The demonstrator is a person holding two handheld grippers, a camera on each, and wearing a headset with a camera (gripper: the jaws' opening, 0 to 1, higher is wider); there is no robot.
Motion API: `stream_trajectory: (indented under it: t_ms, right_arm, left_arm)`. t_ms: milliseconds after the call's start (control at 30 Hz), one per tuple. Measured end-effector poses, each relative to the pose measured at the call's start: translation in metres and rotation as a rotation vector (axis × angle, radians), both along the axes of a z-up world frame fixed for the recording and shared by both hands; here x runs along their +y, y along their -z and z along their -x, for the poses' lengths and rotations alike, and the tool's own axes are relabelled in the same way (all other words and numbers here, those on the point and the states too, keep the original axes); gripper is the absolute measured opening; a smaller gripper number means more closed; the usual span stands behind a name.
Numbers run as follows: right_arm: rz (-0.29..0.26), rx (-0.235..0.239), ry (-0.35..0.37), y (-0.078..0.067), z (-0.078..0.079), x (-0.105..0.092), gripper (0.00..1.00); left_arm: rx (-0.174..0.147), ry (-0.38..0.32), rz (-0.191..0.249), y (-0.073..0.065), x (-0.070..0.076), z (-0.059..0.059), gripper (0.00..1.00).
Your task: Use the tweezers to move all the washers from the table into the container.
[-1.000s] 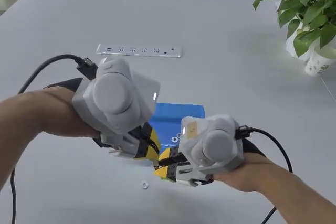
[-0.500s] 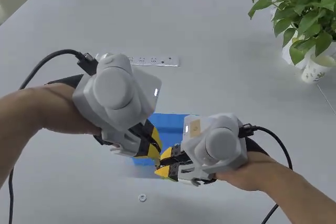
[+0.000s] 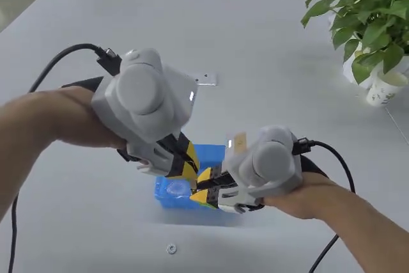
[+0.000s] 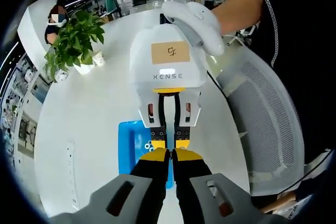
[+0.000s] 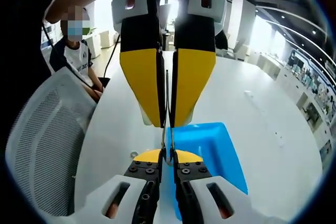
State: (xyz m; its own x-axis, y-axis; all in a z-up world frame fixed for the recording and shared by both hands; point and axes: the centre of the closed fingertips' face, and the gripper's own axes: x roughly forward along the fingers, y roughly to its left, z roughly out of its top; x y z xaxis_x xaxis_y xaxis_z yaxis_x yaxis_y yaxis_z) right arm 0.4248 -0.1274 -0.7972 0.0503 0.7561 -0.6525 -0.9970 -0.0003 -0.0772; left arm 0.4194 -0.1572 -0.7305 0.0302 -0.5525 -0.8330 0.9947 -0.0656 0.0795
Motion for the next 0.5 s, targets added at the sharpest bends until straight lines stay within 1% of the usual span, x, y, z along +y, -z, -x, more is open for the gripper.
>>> stream_trajectory:
  t_ms: [167,500]
  right_arm:
    - [-0.001,0.001,0.001,0.001,-0.007,0.001,0.1]
    - [-0.003,0.014,0.007,0.009,-0.022,0.002,0.1]
  left_arm:
    - [-0.002,-0.004,0.001,0.001,0.001,-0.007,0.07]
    - [-0.001,-0.004,0.008,0.009,0.001,-0.022,0.07]
